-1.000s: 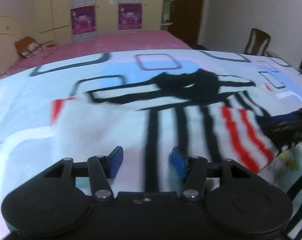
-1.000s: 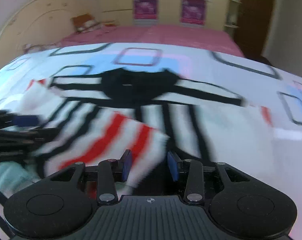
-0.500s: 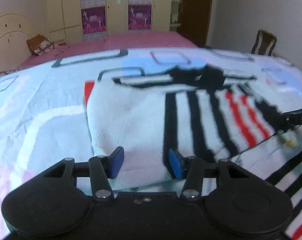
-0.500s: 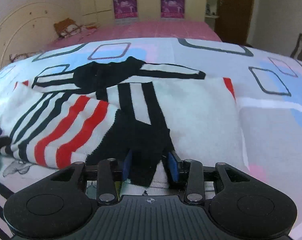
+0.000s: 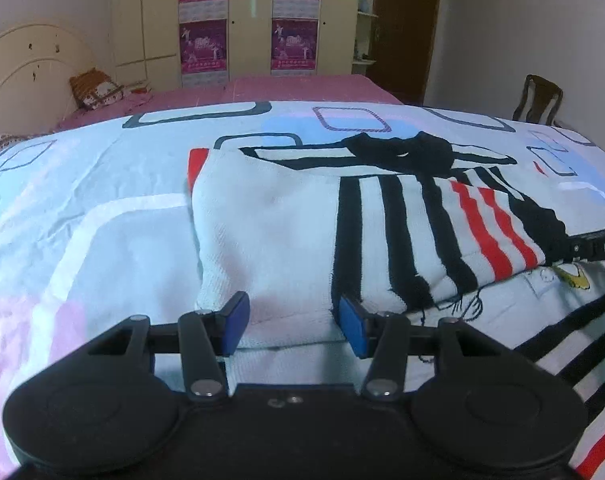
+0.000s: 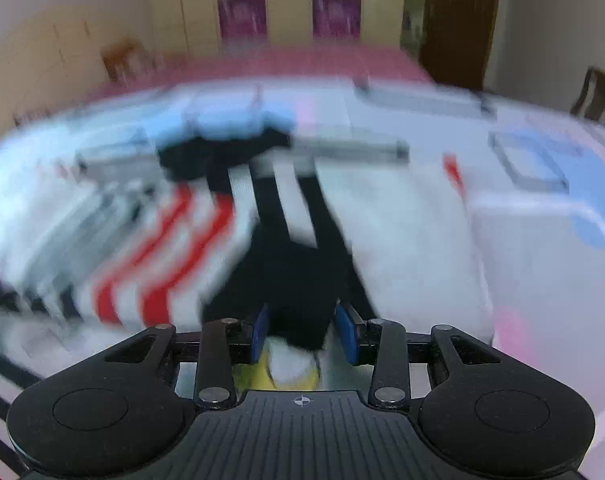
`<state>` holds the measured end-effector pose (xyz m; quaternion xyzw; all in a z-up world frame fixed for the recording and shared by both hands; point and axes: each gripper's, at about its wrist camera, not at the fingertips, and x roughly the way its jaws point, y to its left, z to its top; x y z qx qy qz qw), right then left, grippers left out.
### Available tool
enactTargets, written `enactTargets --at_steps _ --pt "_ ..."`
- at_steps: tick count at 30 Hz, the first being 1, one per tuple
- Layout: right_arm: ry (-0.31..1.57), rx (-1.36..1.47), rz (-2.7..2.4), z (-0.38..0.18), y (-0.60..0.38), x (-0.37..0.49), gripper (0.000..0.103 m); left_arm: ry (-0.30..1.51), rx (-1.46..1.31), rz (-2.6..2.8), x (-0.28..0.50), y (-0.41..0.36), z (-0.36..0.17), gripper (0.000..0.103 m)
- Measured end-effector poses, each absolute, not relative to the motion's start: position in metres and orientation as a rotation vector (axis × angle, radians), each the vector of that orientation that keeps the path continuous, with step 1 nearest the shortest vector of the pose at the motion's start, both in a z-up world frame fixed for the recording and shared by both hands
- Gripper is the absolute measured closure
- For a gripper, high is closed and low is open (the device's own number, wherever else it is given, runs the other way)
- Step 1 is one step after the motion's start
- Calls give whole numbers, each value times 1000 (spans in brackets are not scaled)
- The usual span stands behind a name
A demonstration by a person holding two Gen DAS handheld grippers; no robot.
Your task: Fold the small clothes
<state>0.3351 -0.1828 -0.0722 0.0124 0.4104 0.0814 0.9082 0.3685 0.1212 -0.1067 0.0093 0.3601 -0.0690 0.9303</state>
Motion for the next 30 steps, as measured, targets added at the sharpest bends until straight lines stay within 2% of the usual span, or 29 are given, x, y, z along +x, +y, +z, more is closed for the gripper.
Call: enactTargets --at_steps 5,7,8,9,10,13,30 --pt "858 27 177 -73 -185 340 65 732 11 -135 366 122 -107 53" --pt "869 57 180 -67 -192 334 65 727 -3 -140 359 124 -101 45" --pt "861 73 174 -62 -197 330 65 724 -4 -142 354 125 -99 32" --pt "838 90 168 -55 -202 324 64 721 15 -116 348 124 -98 13" --pt "823 109 170 -51 -207 318 64 715 39 -96 341 124 -96 12" --pt "812 186 183 -45 -228 299 28 729 78 -81 324 124 -95 13" --pt "748 262 288 -26 -302 149 28 721 100 -19 208 86 -77 15"
